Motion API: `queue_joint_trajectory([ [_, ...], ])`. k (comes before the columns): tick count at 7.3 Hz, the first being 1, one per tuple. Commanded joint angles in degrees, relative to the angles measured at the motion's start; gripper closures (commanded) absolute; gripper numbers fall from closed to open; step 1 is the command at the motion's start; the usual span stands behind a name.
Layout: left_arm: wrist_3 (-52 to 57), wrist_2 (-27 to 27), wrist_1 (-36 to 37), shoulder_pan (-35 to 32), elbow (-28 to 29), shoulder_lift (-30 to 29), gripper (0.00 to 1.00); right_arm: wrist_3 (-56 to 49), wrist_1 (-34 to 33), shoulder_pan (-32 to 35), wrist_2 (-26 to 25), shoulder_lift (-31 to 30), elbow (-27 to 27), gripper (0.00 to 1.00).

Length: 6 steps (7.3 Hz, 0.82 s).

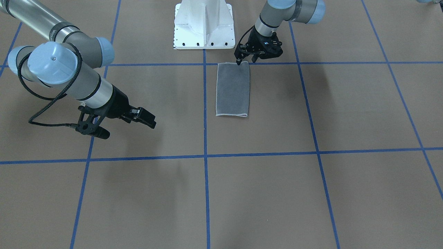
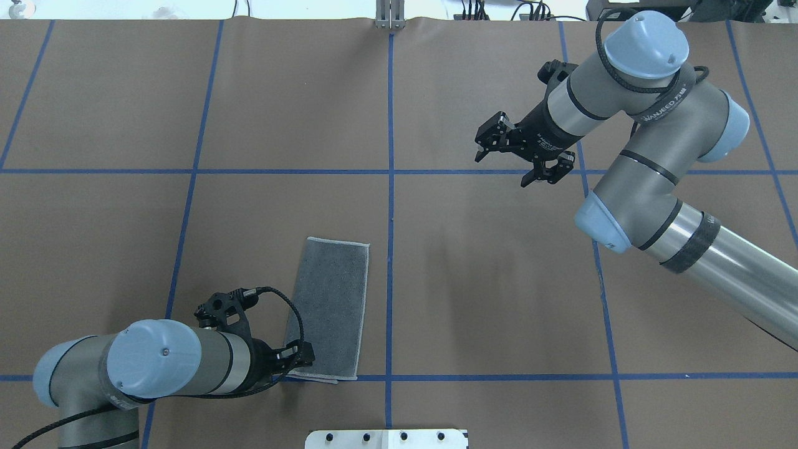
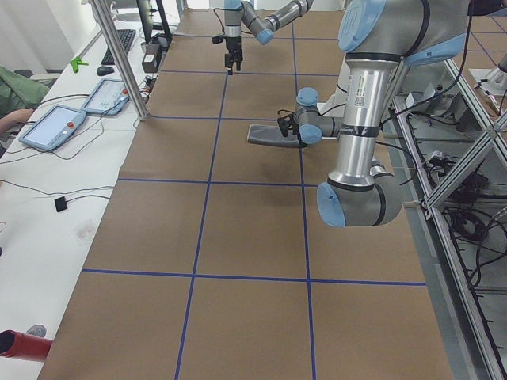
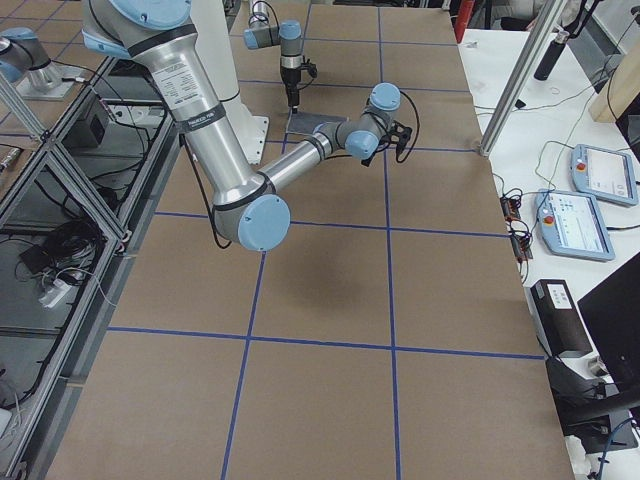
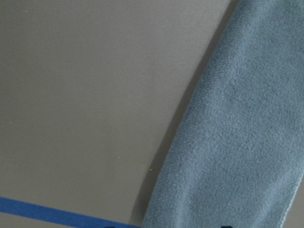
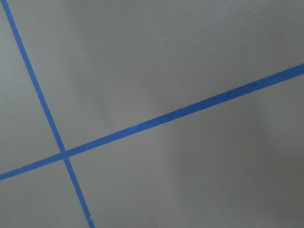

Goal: Fold towel twice with both arms
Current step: 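Move the left gripper down to the long edge of the folded towel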

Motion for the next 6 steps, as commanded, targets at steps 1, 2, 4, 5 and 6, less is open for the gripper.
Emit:
queue_joint_trajectory([
  [1,0.0,0.0,0.1,0.0,1.5,-1.4,0.24,0.0,0.0,0.0,0.0,-0.1,0.0,0.0],
  [2,0.0,0.0,0.1,0.0,1.8,-1.7,0.25,0.0,0.0,0.0,0.0,-0.1,0.0,0.0],
  [4,0.0,0.1,0.1,0.0,1.8,-1.7,0.26,0.1,0.0,0.0,0.0,-0.1,0.0,0.0],
  [5,0.0,0.1,0.1,0.1,2.1,-1.7,0.28,0.0,0.0,0.0,0.0,0.0,0.0,0.0],
  [6,0.0,0.1,0.0,0.1,2.0,-1.7,0.33,0.1,0.0,0.0,0.0,0.0,0.0,0.0],
])
